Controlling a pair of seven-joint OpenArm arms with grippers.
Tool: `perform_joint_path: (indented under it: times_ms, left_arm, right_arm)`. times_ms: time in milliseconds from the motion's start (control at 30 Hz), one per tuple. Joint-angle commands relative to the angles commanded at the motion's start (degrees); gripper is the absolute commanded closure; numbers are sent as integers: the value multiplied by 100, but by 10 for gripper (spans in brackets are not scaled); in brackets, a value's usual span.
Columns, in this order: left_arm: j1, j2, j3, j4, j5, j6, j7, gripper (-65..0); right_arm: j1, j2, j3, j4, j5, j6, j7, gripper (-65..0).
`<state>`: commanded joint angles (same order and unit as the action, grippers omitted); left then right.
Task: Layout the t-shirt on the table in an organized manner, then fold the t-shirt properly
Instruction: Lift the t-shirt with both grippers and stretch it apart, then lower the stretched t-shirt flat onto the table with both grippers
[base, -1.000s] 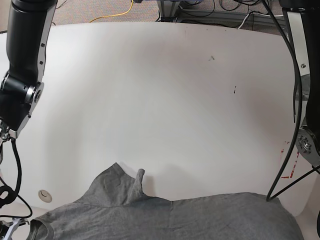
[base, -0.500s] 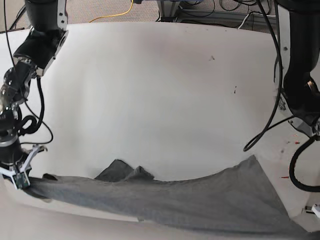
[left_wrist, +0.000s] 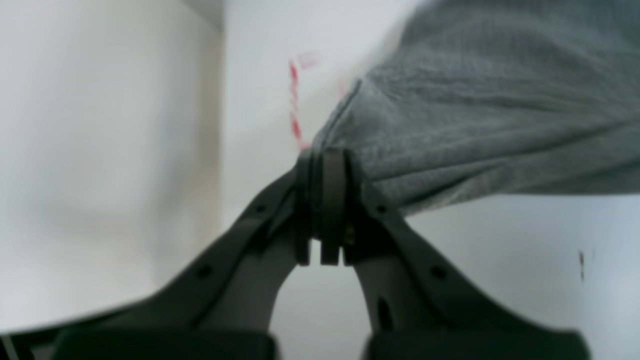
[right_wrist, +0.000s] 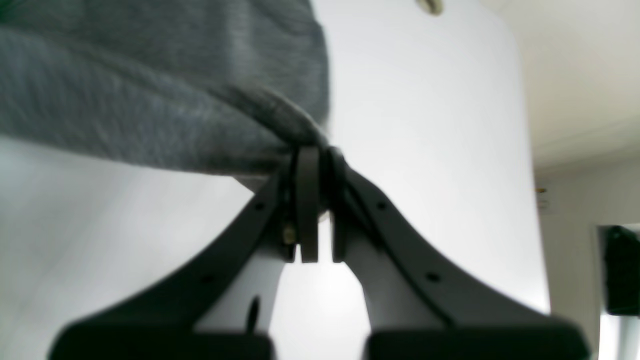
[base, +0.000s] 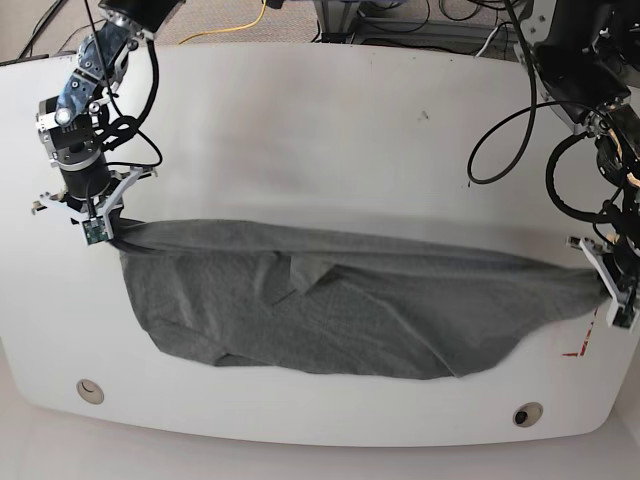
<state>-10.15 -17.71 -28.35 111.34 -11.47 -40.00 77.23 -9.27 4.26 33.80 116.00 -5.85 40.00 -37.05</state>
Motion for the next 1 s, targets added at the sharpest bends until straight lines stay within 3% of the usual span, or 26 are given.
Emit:
perform_joint_path:
  times_ms: [233, 400, 633, 1000]
  left_arm:
    - [905, 18, -18, 0, -9, 0, 0, 0]
    - [1363, 0, -18, -9, 0, 0, -97, 0]
    - [1916, -97, -18, -26, 26, 0, -668, 0]
    - [2066, -202, -9, -53, 35, 0, -677, 0]
  right_arm:
    - [-475, -308, 0, -44, 0, 0, 9, 0]
    - [-782, -308, 9, -79, 0, 0, 9, 0]
    - [-1108, -290, 26, -176, 0, 0, 9, 0]
    - [-1451, -141, 35, -571, 0, 0, 299, 0]
